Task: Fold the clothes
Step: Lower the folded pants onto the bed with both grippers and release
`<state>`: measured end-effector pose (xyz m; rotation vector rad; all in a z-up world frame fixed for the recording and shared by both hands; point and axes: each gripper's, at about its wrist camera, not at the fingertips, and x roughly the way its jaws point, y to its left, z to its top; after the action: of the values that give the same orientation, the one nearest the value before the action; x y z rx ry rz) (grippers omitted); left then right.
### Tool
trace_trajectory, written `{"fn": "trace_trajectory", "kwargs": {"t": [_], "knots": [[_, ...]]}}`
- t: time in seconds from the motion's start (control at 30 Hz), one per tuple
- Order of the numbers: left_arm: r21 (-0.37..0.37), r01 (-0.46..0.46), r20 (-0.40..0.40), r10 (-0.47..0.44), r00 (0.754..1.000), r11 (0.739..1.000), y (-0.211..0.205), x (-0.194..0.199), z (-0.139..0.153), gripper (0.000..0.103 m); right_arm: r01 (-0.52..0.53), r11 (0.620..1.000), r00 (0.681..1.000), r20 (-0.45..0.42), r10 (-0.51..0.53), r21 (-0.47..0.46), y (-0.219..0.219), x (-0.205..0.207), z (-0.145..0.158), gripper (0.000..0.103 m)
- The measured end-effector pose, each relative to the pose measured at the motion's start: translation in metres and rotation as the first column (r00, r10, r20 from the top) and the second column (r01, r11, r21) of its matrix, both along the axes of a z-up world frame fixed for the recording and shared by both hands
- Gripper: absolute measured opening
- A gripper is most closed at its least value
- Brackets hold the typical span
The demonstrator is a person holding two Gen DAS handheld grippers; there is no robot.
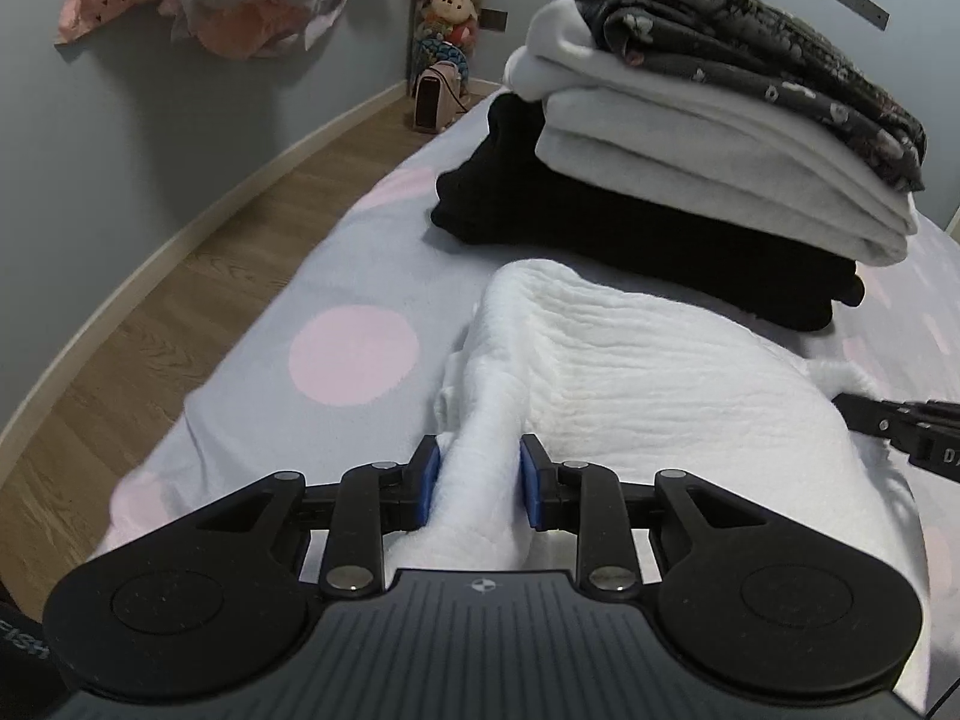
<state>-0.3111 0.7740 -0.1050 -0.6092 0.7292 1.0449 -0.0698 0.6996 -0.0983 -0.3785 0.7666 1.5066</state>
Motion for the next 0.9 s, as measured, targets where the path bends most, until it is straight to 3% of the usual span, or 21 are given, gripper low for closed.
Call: {"fn": "trace_trajectory", "kwargs": {"t": [0.17, 0.23, 0.3, 0.43, 0.57, 0.73, 0.9], "knots": [[0.019, -0.017, -0.026, 0.018, 0.999, 1.0, -0.006, 0.001, 0.007, 0.04, 0.004, 1.0, 1.0, -0.009, -0.004, -0.025, 0.002, 0.004, -0.008, 0.015], [0.031, -0.033, -0.039, 0.034, 0.999, 0.999, -0.009, -0.001, 0.017, 0.044, 0.018, 1.0, 1.0, -0.013, -0.018, -0.023, -0.001, 0.005, -0.001, 0.022], [0.064, -0.039, -0.055, 0.043, 0.998, 0.997, -0.019, -0.007, 0.032, 0.044, 0.034, 0.999, 0.999, 0.009, -0.034, 0.0, -0.009, 0.006, 0.01, 0.028], [0.123, -0.057, -0.057, 0.064, 0.996, 0.991, -0.039, -0.026, 0.062, 0.044, 0.036, 0.998, 0.997, 0.06, -0.039, 0.055, -0.032, 0.005, 0.035, 0.028], [0.137, -0.056, -0.039, 0.061, 0.997, 0.989, -0.06, -0.04, 0.076, 0.038, -0.047, 0.993, 0.998, 0.045, 0.042, 0.11, -0.058, -0.012, 0.053, 0.028], [0.119, -0.048, -0.099, 0.06, 0.993, 0.992, -0.075, -0.039, 0.057, 0.025, -0.19, 0.974, 0.98, 0.087, 0.18, 0.121, -0.081, -0.054, 0.052, 0.027], [0.056, -0.081, -0.104, 0.087, 0.991, 0.995, -0.071, -0.042, 0.029, 0.019, -0.195, 0.98, 0.976, 0.106, 0.189, 0.043, -0.08, -0.074, 0.023, 0.027]]}}
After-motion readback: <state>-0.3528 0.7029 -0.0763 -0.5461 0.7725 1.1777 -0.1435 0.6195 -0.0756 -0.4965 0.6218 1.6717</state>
